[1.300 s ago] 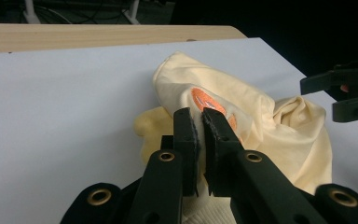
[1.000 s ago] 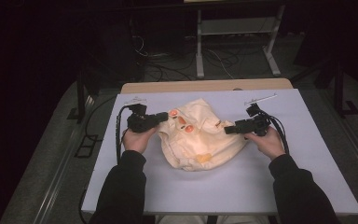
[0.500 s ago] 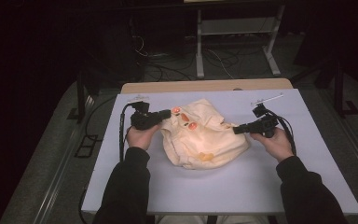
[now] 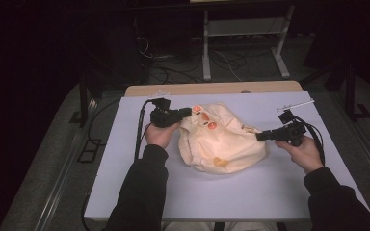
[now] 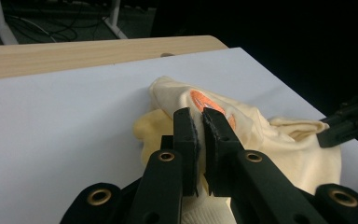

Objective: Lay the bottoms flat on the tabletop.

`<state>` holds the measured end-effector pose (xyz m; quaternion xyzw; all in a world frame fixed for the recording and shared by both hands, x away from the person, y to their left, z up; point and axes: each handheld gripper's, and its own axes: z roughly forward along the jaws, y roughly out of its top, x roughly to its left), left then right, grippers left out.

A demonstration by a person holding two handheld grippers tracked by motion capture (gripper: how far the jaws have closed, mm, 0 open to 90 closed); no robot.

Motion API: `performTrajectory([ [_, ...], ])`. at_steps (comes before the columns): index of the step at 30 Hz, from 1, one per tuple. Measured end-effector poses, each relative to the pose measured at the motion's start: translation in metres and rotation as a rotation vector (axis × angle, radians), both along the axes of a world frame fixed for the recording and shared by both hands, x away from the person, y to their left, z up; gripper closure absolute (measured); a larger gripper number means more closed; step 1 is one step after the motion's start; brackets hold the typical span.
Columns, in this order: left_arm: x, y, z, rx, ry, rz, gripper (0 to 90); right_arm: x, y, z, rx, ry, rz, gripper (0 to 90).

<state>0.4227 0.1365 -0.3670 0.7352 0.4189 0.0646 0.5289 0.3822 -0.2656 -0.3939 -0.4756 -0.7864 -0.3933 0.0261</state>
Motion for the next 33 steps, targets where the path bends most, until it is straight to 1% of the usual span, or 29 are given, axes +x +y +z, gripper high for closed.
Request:
performTrajectory([
  [1, 0.0, 0.0, 0.0, 0.0, 0.0, 0.0, 82.7, 0.0, 0.0, 0.0, 0.0, 0.0, 0.0, 75.0],
  [2, 0.001, -0.002, 0.0, -0.001, -0.002, -0.002, 82.7, -0.004, 0.0, 0.001, -0.006, -0.003, 0.004, 75.0],
  [5, 0.002, -0.004, 0.0, -0.001, 0.0, -0.003, 82.7, -0.009, -0.001, 0.002, 0.003, 0.001, 0.011, 75.1],
  [12, 0.006, -0.009, 0.002, 0.006, -0.005, -0.01, 82.6, -0.02, -0.001, 0.0, 0.033, 0.033, 0.036, 75.7],
  [18, 0.01, -0.013, 0.003, 0.0, -0.014, -0.014, 82.6, -0.031, 0.004, -0.004, 0.054, 0.06, 0.063, 76.0],
  [21, 0.013, -0.015, 0.004, 0.001, -0.013, -0.015, 82.7, -0.036, 0.007, -0.005, 0.068, 0.076, 0.079, 76.2],
  [23, 0.016, -0.017, 0.006, 0.009, -0.016, -0.021, 82.7, -0.039, 0.009, -0.005, 0.071, 0.081, 0.087, 76.3],
  [25, 0.02, -0.02, 0.007, 0.014, -0.019, -0.027, 82.7, -0.042, 0.013, -0.006, 0.083, 0.083, 0.096, 76.5],
  [27, 0.023, -0.023, 0.008, 0.009, -0.021, -0.03, 82.7, -0.044, 0.016, -0.007, 0.095, 0.082, 0.107, 76.8],
  [29, 0.027, -0.026, 0.01, 0.02, -0.025, -0.04, 82.8, -0.047, 0.02, -0.008, 0.109, 0.083, 0.117, 77.1],
  [33, 0.032, -0.031, 0.015, 0.027, -0.036, -0.054, 83.3, -0.05, 0.028, -0.008, 0.117, 0.088, 0.138, 78.1],
])
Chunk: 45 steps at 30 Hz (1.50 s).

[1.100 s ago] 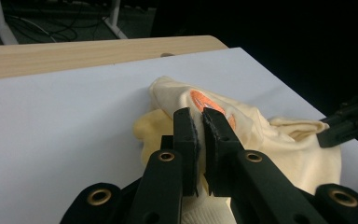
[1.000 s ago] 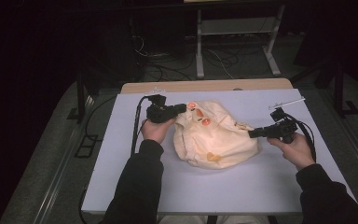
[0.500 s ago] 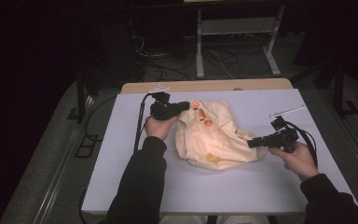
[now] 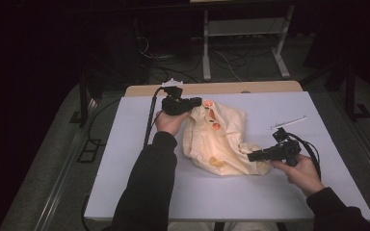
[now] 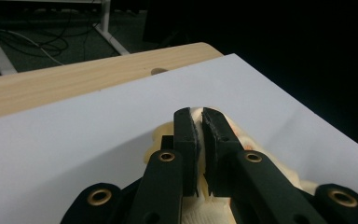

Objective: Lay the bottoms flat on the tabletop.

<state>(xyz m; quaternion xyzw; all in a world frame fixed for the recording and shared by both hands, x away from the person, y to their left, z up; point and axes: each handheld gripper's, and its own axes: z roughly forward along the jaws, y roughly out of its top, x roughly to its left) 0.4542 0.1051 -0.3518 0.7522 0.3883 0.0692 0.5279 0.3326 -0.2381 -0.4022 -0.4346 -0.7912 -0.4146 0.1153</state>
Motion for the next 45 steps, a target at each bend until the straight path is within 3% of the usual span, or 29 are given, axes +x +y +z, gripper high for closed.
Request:
performTrajectory([
  [3, 0.002, -0.005, 0.008, -0.004, -0.021, -0.008, 86.3, -0.003, 0.006, 0.001, 0.03, 0.014, 0.018, 79.9],
  [5, 0.0, -0.004, 0.014, -0.076, -0.044, -0.013, 87.1, -0.005, 0.01, 0.001, 0.047, 0.021, 0.036, 81.3],
  [7, 0.0, -0.004, 0.014, -0.079, -0.045, -0.017, 87.7, -0.007, 0.015, 0.0, 0.048, 0.023, 0.048, 81.6],
  [9, -0.003, -0.006, 0.011, -0.018, -0.038, -0.032, 87.7, -0.013, 0.027, -0.001, 0.05, 0.029, 0.083, 82.0],
  [11, -0.005, -0.003, 0.008, -0.034, -0.022, -0.029, 86.1, -0.017, 0.036, -0.002, 0.031, 0.015, 0.114, 80.4],
  [14, -0.01, 0.007, 0.002, -0.08, 0.018, -0.029, 73.1, -0.019, 0.047, 0.005, 0.017, -0.045, 0.151, 65.5],
  [17, -0.02, 0.017, -0.002, -0.088, 0.037, -0.007, 59.2, -0.014, 0.052, 0.019, 0.036, -0.11, 0.158, 50.9],
  [20, -0.032, 0.025, -0.003, -0.105, 0.061, 0.017, 44.4, -0.003, 0.055, 0.033, 0.008, -0.164, 0.127, 40.5],
  [23, -0.04, 0.03, -0.004, -0.12, 0.064, 0.036, 35.0, 0.005, 0.056, 0.039, -0.011, -0.186, 0.103, 33.6],
  [24, -0.048, 0.034, -0.006, -0.13, 0.074, 0.049, 31.9, 0.013, 0.056, 0.043, -0.014, -0.201, 0.087, 27.3],
  [30, -0.06, 0.04, -0.013, -0.097, 0.092, 0.051, 19.9, 0.035, 0.054, 0.049, -0.014, -0.216, 0.038, 15.8],
  [37, -0.07, 0.039, -0.026, -0.075, 0.11, 0.037, 4.1, 0.051, 0.052, 0.049, -0.02, -0.216, 0.019, 13.7],
  [45, -0.087, 0.03, -0.043, -0.034, 0.123, 0.022, 0.6, 0.068, 0.046, 0.036, -0.04, -0.187, -0.011, 13.4],
])
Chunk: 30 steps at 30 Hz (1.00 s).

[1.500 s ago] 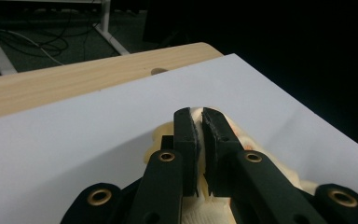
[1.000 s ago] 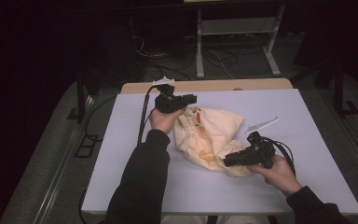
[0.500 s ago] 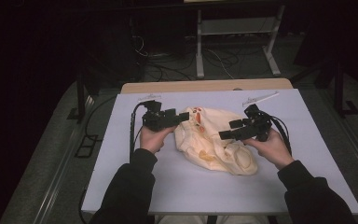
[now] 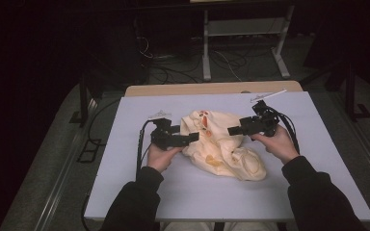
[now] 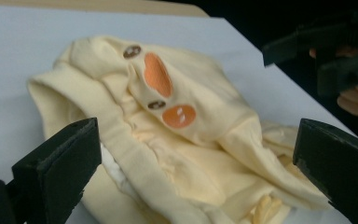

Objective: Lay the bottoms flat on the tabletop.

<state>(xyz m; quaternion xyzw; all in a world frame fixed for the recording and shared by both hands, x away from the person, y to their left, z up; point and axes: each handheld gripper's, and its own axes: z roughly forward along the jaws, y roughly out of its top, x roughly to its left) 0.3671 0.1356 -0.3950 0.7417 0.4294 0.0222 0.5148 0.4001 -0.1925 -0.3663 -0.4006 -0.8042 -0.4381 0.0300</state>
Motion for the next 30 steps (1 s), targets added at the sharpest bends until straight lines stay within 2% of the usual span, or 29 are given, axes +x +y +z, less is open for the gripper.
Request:
performTrajectory([
  [4, -0.006, -0.002, -0.004, 0.024, -0.006, -0.006, 0.0, 0.004, -0.001, -0.003, -0.01, -0.004, -0.006, 13.4],
  [11, -0.021, -0.003, -0.024, 0.04, 0.036, -0.023, 0.0, 0.012, 0.001, -0.013, 0.006, 0.019, -0.013, 13.4],
  [17, -0.028, -0.004, -0.037, 0.047, 0.071, -0.032, 0.0, 0.017, 0.008, -0.022, -0.005, 0.037, -0.015, 13.4],
  [22, -0.031, -0.005, -0.045, 0.03, 0.1, -0.023, 0.0, 0.021, 0.013, -0.031, -0.022, 0.055, -0.008, 14.1],
  [28, -0.034, -0.003, -0.049, 0.028, 0.096, -0.001, 10.2, 0.021, 0.018, -0.039, -0.061, 0.063, 0.001, 21.8],
  [29, -0.034, -0.003, -0.05, 0.031, 0.108, 0.004, 13.3, 0.02, 0.02, -0.042, -0.068, 0.063, 0.013, 29.6],
  [30, -0.034, -0.004, -0.051, 0.032, 0.122, 0.002, 13.7, 0.02, 0.02, -0.043, -0.069, 0.062, 0.023, 31.5],
])
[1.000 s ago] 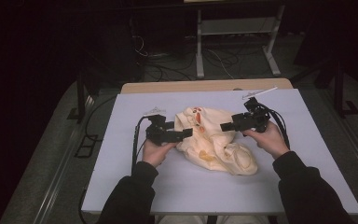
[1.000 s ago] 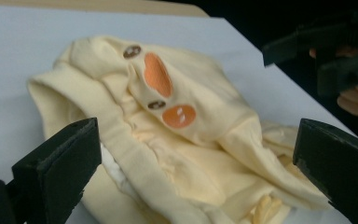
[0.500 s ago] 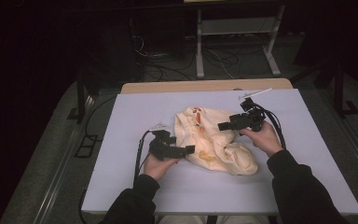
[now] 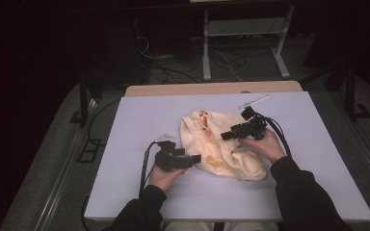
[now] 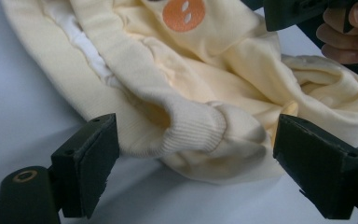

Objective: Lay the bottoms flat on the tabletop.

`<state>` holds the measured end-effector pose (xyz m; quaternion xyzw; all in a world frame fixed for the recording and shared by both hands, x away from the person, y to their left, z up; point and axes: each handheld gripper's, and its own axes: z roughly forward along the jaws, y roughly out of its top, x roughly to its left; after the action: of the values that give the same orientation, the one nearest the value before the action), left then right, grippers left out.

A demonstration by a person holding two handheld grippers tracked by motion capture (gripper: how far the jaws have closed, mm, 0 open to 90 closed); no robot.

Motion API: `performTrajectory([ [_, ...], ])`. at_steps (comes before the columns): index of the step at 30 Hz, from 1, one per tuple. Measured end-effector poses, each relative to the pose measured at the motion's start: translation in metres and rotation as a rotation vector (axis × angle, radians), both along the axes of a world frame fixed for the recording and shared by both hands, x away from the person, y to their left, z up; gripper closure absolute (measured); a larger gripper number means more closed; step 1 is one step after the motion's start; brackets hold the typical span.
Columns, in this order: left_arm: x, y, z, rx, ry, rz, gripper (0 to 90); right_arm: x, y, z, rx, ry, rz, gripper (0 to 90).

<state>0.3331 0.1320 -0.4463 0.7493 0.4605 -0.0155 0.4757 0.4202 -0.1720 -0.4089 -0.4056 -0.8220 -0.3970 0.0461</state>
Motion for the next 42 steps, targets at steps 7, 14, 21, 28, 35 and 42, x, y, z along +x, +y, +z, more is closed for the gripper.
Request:
performTrajectory([
  [7, 0.001, -0.004, -0.007, -0.012, 0.059, -0.001, 23.0, -0.001, 0.002, -0.007, -0.028, 0.005, 0.026, 46.8],
  [14, 0.005, -0.005, -0.011, -0.05, 0.102, 0.002, 33.5, 0.002, -0.002, -0.01, 0.002, 0.045, 0.025, 75.2],
  [21, 0.009, -0.009, -0.013, -0.066, 0.111, -0.002, 50.9, 0.002, 0.001, -0.013, -0.031, 0.065, 0.023, 86.7],
  [28, 0.012, -0.01, -0.011, -0.101, 0.094, -0.012, 71.1, -0.001, -0.007, -0.003, -0.04, 0.015, -0.014, 87.5],
  [35, 0.015, -0.006, -0.005, -0.096, 0.088, -0.025, 77.1, -0.002, -0.028, 0.006, -0.034, -0.002, -0.068, 87.7],
  [42, 0.024, -0.005, 0.004, -0.088, 0.07, -0.035, 78.1, -0.009, -0.055, 0.012, -0.028, -0.006, -0.102, 87.8],
])
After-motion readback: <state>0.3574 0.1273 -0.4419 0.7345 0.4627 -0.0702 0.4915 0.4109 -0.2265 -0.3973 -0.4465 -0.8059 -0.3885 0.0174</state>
